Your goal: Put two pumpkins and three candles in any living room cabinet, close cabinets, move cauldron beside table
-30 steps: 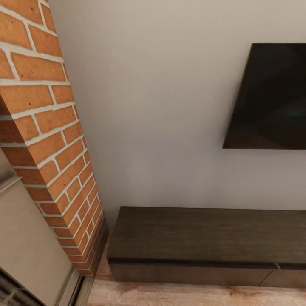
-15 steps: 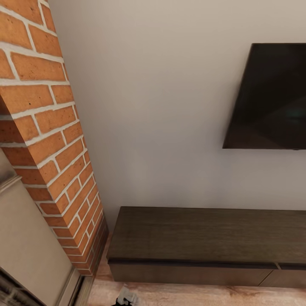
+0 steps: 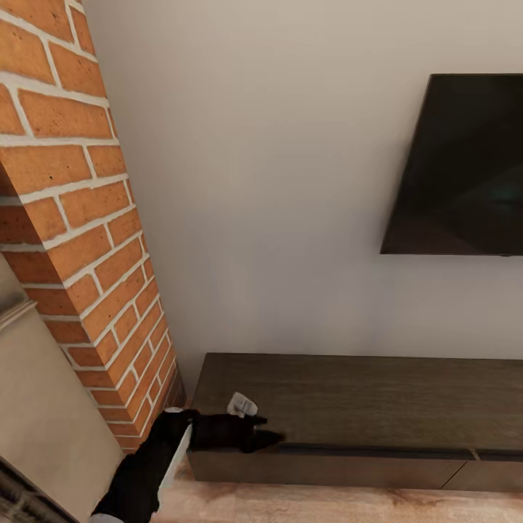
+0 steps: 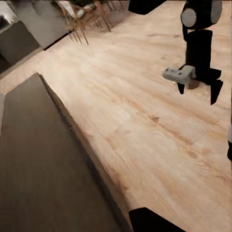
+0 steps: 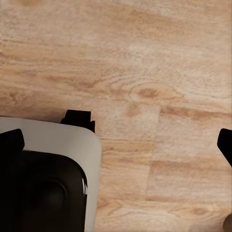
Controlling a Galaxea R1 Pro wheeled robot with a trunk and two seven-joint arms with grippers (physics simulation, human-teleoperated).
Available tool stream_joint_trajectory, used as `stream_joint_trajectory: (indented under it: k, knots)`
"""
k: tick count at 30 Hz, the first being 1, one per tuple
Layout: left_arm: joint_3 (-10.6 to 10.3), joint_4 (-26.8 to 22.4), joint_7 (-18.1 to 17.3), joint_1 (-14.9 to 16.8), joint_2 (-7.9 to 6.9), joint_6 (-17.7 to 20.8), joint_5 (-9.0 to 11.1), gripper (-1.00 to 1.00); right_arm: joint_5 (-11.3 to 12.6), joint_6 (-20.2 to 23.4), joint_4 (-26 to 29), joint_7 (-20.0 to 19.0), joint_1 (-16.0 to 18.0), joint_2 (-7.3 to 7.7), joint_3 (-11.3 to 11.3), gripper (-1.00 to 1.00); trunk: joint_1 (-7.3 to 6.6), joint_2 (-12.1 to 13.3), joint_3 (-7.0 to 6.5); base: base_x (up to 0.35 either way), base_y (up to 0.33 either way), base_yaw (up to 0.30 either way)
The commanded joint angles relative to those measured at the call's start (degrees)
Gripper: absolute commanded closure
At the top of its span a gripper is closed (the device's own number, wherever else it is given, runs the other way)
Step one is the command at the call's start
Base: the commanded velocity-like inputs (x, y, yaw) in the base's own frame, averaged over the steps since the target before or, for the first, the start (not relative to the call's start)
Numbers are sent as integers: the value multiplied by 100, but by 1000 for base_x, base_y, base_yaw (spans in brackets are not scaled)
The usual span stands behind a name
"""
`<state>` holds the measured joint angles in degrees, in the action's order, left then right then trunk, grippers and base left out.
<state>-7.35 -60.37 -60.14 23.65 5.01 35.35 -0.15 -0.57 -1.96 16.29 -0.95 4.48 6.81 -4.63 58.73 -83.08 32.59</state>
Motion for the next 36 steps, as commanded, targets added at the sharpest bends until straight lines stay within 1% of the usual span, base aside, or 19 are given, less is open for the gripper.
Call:
stream_joint_trajectory:
  k: [1, 4, 6, 7, 11, 13, 16, 19, 21, 22, 23, 24, 28, 29, 30, 31, 33, 34, 36]
  knots:
    - [4, 7, -426, 610, 88, 74, 281, -100, 0, 0, -2, -2, 0, -8, -12, -100, 0, 0, 0, 0, 0, 0]
    - [4, -10, -545, 1038, 127, 139, 1051, -100, -12, -10, -3, -2, 0, -12, -31, -100, 0, 0, 0, 0, 0, 0]
    - [5, -30, -570, 1231, 130, 153, 1427, -100, -28, -23, -6, -2, 0, -18, -45, -100, 0, 0, 0, 0, 0, 0]
    - [5, -42, -578, 1316, 128, 155, 1544, -100, -32, -27, -7, -2, 0, -19, -49, -100, 0, 0, 0, 0, 0, 0]
    - [10, -57, -690, 1562, 120, 156, 1775, -100, -46, -31, -6, -2, 0, -28, -58, -100, 0, 0, 0, 0, 0, 0]
    - [16, -61, -901, 1705, 113, 146, 1982, -100, -61, -38, -4, 8, 0, -30, -62, -100, 0, 0, 0, 0, 0, 0]
    - [38, -44, -1072, 1772, 99, 152, 2232, -100, -88, -40, -2, 37, 0, -24, -72, -100, 0, 0, 0, 0, 0, 0]
    - [46, -47, -1121, 1812, 89, 165, 2403, -100, -325, -30, 5, 117, 0, -34, -182, -100, 0, 0, 0, 0, 0, 0]
    - [48, -48, -1143, 1822, 78, 197, 2526, -100, -799, -7, 23, 346, 0, -98, -436, -100, 0, 0, 0, 0, 0, 0]
    - [48, -46, -1146, 1823, 77, 217, 2558, -100, -944, -2, 34, 454, 0, -128, -507, -100, 0, 0, 0, 0, 0, 0]
    - [49, -37, -1150, 1826, 74, 285, 2631, -100, -1363, 12, 59, 936, 0, -244, -679, -100, 0, 0, 0, 0, 0, 0]
    - [49, -35, -1150, 1826, 73, 303, 2648, -100, -1494, 15, 64, 1154, 0, -298, -720, -100, 0, 0, 0, 0, 0, 0]
    - [43, -26, -1150, 1827, 71, 369, 2698, -100, -2387, 34, 63, 3032, 0, -714, -975, -100, 0, 0, 0, 0, 0, 0]
    - [42, -24, -1148, 1827, 71, 372, 2699, -100, -2518, 35, 61, 3225, 0, -746, -1033, -100, 0, 0, 0, 0, 0, 0]
    - [42, -19, -1145, 1827, 71, 377, 2701, -100, -2804, 36, 52, 3546, 0, -792, -1177, -100, 0, 0, 0, 0, 0, 0]
    - [41, -16, -1144, 1827, 71, 380, 2702, -100, -3114, 35, 42, 3777, 0, -822, -1342, -100, 0, 0, 0, 0, 0, 0]
    - [41, -16, -1138, 1827, 71, 388, 2703, -100, -3669, 37, 34, 4028, 0, -851, -1631, -100, 0, 0, 0, 0, 0, 0]
    - [41, -18, -1136, 1827, 71, 390, 2704, -100, -3875, 37, 46, 4096, 0, -860, -1720, -100, 0, 0, 0, 0, 0, 0]
    - [39, -34, -1135, 1827, 72, 392, 2704, -100, -4169, 43, 83, 4186, 0, -876, -1834, -100, 0, 0, 0, 0, 0, 0]
